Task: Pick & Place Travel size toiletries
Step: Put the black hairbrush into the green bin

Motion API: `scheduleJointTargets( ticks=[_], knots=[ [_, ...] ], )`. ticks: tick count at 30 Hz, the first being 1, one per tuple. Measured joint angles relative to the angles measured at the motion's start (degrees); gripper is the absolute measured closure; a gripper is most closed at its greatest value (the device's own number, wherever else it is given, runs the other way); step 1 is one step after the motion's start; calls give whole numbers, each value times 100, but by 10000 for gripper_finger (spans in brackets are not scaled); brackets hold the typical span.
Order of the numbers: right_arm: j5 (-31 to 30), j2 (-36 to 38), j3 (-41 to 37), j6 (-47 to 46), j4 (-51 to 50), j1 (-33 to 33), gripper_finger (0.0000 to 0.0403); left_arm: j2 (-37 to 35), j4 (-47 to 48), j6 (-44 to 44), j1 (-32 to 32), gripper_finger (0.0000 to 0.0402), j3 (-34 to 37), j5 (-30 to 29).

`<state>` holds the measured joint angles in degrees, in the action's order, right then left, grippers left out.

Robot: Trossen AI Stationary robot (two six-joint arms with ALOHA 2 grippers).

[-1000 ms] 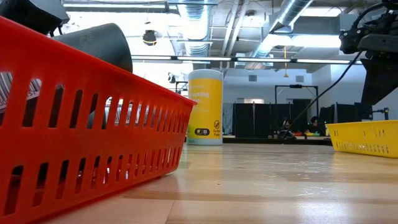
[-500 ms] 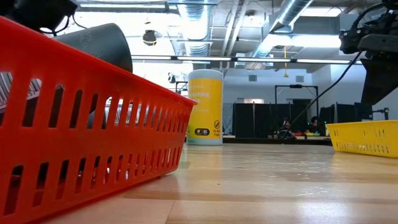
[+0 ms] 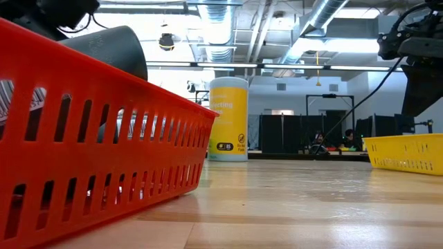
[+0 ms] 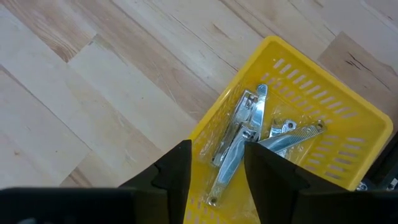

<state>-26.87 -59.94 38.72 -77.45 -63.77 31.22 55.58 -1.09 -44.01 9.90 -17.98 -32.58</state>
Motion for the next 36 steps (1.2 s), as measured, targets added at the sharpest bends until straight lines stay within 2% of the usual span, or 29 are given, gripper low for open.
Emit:
scheduleJointTargets(
  ticks=[11,15,23,36],
  knots=[
    [0,0,0,85,19,-22,268,-3,-356,7,-1165,401,-4,6],
    [-2,0,0,94,22,-22,269,-3,-423,19,-1601,401,-14,259],
    [-2,0,0,138,33,-22,270,103,-435,282,-2223,401,-512,458],
    [-7,-1,0,151,64,-7,267,1791,-446,318,-2799,401,-1574,806]
  ],
)
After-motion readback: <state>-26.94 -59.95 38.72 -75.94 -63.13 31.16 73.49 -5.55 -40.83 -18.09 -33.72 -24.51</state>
